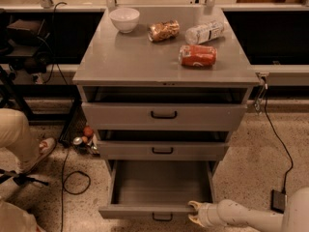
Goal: Open bottom drawer
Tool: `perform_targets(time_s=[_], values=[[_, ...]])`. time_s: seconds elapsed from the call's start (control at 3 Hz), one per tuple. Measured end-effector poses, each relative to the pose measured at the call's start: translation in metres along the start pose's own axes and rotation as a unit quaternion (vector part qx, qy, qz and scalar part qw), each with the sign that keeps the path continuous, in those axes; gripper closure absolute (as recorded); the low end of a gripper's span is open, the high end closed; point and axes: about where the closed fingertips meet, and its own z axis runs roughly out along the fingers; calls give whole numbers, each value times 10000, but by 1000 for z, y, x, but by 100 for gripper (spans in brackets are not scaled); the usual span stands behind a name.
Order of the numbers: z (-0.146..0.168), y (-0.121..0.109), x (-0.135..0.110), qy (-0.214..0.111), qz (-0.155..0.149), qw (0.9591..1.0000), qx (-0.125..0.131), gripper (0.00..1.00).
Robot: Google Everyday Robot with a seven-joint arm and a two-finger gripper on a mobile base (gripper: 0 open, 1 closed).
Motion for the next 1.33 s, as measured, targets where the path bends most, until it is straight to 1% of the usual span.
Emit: perform_targets(time_s=[1.33], values=[[0, 0, 0, 0, 3, 10000, -1, 100]])
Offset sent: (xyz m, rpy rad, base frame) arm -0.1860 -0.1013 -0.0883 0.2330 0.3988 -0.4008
